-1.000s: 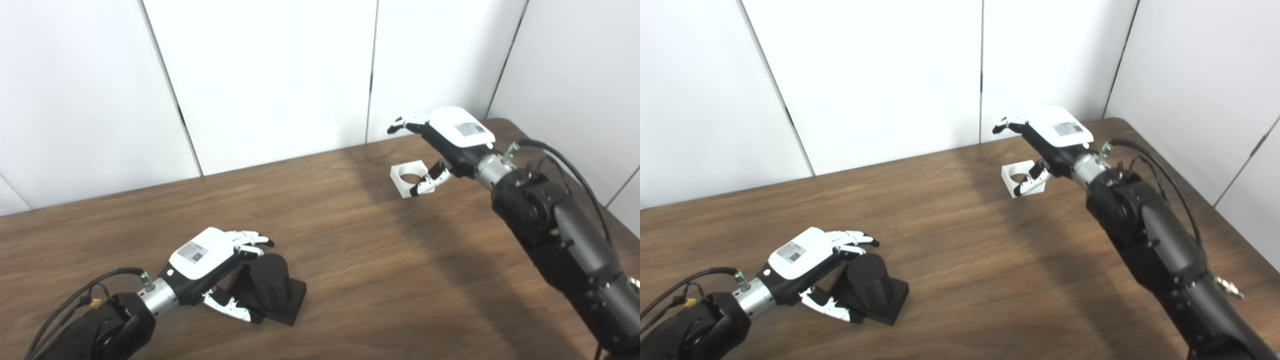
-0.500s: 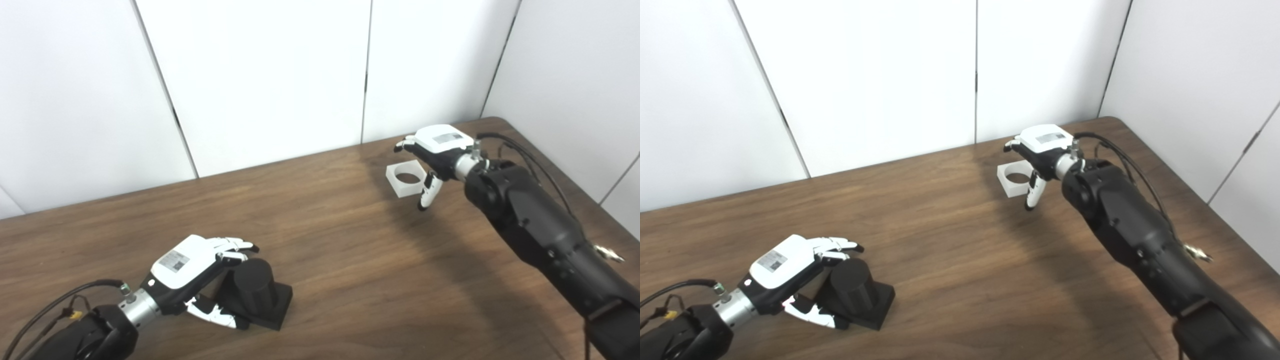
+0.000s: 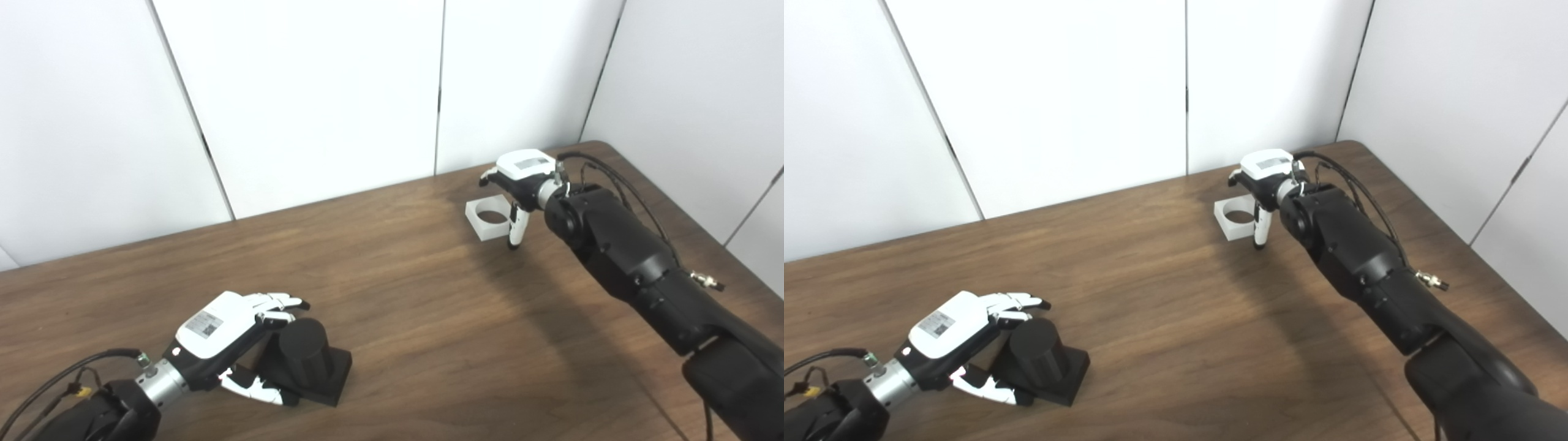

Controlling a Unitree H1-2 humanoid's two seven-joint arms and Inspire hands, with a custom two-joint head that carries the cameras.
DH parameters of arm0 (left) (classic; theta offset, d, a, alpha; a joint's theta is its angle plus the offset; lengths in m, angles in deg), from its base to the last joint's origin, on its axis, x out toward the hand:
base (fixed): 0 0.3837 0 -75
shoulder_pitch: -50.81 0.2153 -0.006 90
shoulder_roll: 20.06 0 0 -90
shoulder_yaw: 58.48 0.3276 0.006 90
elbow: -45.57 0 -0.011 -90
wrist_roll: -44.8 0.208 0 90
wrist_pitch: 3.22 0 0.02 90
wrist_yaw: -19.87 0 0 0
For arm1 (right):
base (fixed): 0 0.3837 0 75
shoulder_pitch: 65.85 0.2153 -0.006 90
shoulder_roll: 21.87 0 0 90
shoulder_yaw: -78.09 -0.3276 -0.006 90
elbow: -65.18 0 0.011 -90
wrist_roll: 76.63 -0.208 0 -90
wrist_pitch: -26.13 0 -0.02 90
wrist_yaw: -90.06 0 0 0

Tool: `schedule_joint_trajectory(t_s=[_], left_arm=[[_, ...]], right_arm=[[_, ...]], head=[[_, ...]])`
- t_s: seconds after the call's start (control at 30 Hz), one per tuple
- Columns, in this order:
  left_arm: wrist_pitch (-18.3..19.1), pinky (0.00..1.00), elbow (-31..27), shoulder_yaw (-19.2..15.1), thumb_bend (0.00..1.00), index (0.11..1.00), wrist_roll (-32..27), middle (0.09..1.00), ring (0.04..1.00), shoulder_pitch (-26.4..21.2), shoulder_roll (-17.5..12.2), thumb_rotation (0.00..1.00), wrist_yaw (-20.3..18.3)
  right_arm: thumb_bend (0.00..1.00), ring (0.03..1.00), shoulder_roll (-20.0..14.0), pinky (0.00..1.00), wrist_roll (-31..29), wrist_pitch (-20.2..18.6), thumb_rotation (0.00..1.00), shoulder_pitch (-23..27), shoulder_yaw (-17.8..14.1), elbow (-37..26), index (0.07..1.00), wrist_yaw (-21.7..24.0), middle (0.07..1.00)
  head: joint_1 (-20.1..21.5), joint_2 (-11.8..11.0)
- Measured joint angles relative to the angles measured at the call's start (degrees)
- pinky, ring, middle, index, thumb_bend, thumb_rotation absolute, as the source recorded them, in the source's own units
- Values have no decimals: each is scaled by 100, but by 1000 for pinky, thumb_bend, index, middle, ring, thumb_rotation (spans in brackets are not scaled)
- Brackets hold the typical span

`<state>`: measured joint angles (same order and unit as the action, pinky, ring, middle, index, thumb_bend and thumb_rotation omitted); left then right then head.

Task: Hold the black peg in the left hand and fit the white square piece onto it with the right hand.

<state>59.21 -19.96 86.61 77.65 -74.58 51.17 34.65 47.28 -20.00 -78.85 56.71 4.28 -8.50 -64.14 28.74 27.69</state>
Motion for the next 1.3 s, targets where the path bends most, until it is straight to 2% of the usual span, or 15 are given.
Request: schedule_joint_trajectory(t_s=[0.4, 0.5, 0.67, 0.83, 0.97, 1.1, 1.17, 1.3], left_arm=[[0, 757, 1, 28, 524, 490, -29, 847, 840, -4, -22, 65, 21], [0, 757, -45, 5, 524, 491, -29, 846, 840, 5, -49, 65, -28], [0, 744, -102, -41, 524, 490, -29, 838, 832, 31, -101, 64, -113], [1, 739, -184, -125, 524, 490, -31, 837, 828, 80, -144, 63, -226], [1, 726, -246, -187, 524, 490, -31, 835, 821, 117, -171, 63, -309], [2, 723, -291, -257, 524, 490, -30, 832, 819, 153, -171, 63, -396], [2, 730, -339, -343, 524, 490, -29, 837, 824, 197, -171, 62, -484], [3, 731, -452, -485, 524, 490, -28, 836, 825, 242, -174, 62, -714]], right_arm=[[900, 855, 17, 742, -28, 19, 137, 311, 302, 501, 827, -230, 881], [900, 858, 10, 746, -97, 142, 159, 442, 398, 724, 797, -268, 876], [868, 868, -26, 762, -125, 250, 254, 639, 587, 1038, 742, -250, 873], [824, 865, -64, 750, -159, 237, 318, 817, 745, 1262, 682, 17, 857], [725, 859, -72, 782, -253, 229, 339, 851, 749, 1298, 613, 111, 841], [697, 841, -83, 797, -365, 214, 287, 855, 735, 1295, 591, 177, 801], [556, 824, -79, 789, -438, 206, 177, 855, 686, 1296, 511, 170, 777], [521, 822, -70, 806, -689, 213, 144, 848, 611, 1296, 487, 163, 775]], head=[[-53, 70], [-79, 97], [-140, 114], [-184, 158], [-202, 184], [-229, 211], [-229, 211], [-263, 255]])
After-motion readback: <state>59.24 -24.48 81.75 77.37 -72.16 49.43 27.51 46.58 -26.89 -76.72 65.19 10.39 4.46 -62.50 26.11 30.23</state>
